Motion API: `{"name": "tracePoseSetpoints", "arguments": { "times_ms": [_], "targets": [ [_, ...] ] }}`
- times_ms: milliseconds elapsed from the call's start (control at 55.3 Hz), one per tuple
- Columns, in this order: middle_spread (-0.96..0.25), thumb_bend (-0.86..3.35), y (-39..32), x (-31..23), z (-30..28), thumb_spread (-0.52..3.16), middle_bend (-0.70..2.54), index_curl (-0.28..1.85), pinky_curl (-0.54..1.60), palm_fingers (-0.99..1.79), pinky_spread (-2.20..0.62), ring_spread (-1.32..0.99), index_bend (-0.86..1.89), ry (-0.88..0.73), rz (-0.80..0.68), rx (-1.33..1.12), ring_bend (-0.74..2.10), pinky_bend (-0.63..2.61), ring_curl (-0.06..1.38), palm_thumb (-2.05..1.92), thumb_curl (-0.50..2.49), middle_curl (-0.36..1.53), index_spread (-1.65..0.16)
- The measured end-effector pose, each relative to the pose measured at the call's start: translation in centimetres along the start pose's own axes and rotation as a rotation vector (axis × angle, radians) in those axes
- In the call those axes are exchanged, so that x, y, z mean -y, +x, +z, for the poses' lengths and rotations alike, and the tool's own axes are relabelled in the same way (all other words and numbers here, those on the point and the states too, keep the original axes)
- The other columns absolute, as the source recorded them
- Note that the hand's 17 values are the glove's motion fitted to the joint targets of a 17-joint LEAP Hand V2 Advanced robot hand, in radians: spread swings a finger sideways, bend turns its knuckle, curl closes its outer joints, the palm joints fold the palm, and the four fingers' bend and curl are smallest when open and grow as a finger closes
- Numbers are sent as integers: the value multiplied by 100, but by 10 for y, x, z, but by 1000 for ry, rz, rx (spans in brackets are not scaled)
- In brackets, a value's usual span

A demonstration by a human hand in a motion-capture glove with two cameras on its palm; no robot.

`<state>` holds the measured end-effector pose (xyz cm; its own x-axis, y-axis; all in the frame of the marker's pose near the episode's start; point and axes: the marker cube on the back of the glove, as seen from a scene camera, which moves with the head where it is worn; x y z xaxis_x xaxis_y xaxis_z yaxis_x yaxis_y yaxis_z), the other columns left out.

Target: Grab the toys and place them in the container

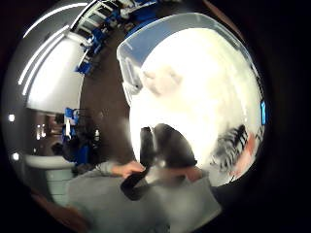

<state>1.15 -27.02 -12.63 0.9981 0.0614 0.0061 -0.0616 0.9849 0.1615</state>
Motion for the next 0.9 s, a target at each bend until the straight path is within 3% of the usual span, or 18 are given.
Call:
{"name": "tracePoseSetpoints", "arguments": {
  "times_ms": [163,344,742,905],
  "targets": [
    [-10,-1,88,-62,-29,131,14,43,33,-10,6,-2,17,76,246,-149,24,123,37,1,36,29,-36],
    [-10,-1,122,-82,-22,132,14,42,32,-8,6,-1,17,41,317,-125,22,120,36,1,34,27,-37],
    [-10,1,197,-99,112,133,11,39,33,-15,6,-1,15,-396,365,-85,18,123,35,11,34,22,-36],
    [-10,2,198,-105,152,133,11,37,34,-15,5,-1,16,-390,384,-184,16,126,34,20,36,20,-35]
  ]
}}
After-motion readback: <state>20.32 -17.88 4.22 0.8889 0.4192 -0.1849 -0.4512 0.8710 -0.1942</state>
